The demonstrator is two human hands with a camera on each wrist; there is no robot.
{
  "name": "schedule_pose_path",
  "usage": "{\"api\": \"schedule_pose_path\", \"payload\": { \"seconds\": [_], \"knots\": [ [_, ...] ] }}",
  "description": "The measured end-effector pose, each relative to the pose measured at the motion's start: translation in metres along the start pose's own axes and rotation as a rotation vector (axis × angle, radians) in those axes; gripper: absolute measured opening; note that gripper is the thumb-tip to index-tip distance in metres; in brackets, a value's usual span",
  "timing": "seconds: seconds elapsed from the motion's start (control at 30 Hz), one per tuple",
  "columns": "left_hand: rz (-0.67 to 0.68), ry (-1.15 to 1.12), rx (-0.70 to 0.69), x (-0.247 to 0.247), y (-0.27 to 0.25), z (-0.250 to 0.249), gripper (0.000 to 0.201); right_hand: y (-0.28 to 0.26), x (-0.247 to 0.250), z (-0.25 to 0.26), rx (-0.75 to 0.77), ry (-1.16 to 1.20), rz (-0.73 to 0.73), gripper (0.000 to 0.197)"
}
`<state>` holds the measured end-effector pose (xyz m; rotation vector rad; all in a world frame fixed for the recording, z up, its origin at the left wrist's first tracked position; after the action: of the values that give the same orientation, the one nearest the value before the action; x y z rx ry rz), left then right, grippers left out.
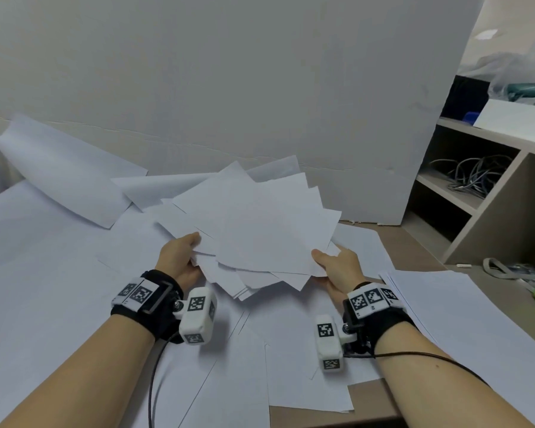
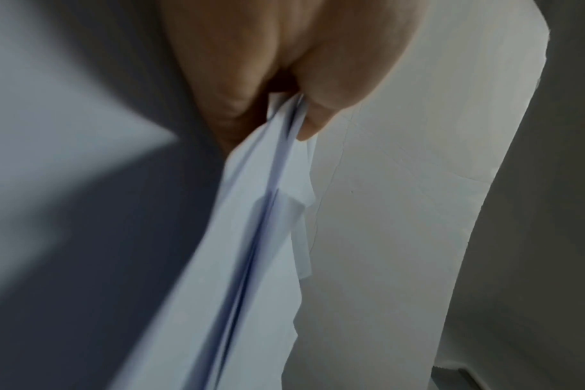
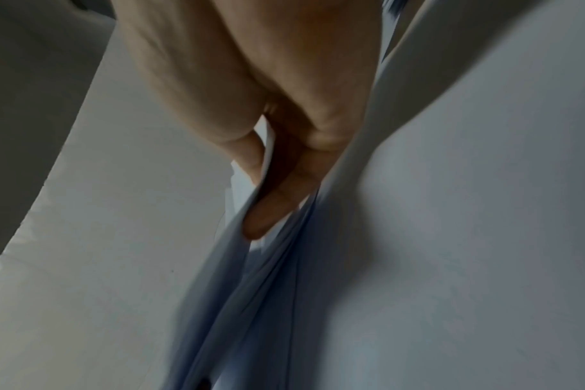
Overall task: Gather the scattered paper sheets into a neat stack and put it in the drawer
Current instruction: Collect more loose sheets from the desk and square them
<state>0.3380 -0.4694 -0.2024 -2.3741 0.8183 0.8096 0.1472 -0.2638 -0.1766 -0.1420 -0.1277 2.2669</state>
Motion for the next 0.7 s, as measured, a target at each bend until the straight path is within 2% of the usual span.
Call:
{"api": "schedule_pose_path", "payload": {
  "seconds": [0.17,0.27,0.37,0.43,0.53,0.63,0.7],
  "knots": [
    [-0.009,0.123,-0.003,0.009,0.004,-0.012,0.021,-0.003,0.018,0.003,-0.135,-0.066,0.172,0.022],
    [0.021,0.178,-0.017,0.011,0.006,-0.014,0.02,0.001,0.026,0.007,-0.126,-0.085,0.138,0.025],
    [0.068,0.216,-0.003,0.011,0.002,-0.015,0.023,0.009,0.029,0.014,-0.099,-0.122,0.056,0.017],
    [0.091,0.251,0.025,0.011,0.0,-0.017,0.024,0.015,0.03,0.015,-0.112,-0.178,0.035,0.019],
    [0.074,0.324,0.042,0.015,-0.002,-0.022,0.026,0.031,0.03,0.013,-0.171,-0.191,0.06,0.006],
    [0.087,0.335,0.078,0.016,-0.003,-0.025,0.031,0.044,0.03,0.013,-0.216,-0.231,0.033,0.017],
    [0.06,0.304,0.085,0.014,-0.002,-0.027,0.034,0.053,0.029,0.014,-0.228,-0.323,0.024,0.016]
  ]
}}
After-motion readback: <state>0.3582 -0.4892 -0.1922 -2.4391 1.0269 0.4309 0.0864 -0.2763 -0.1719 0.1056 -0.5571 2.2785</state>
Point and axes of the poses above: each hand's wrist, its own y-axis towards the middle knuckle, its own x-axis out of the back of the hand, z = x × y, the point moved 2 cm from there along y, towards the middle knuckle, and after that the axes turned 6 degrees about z, right-handed, at the moved point
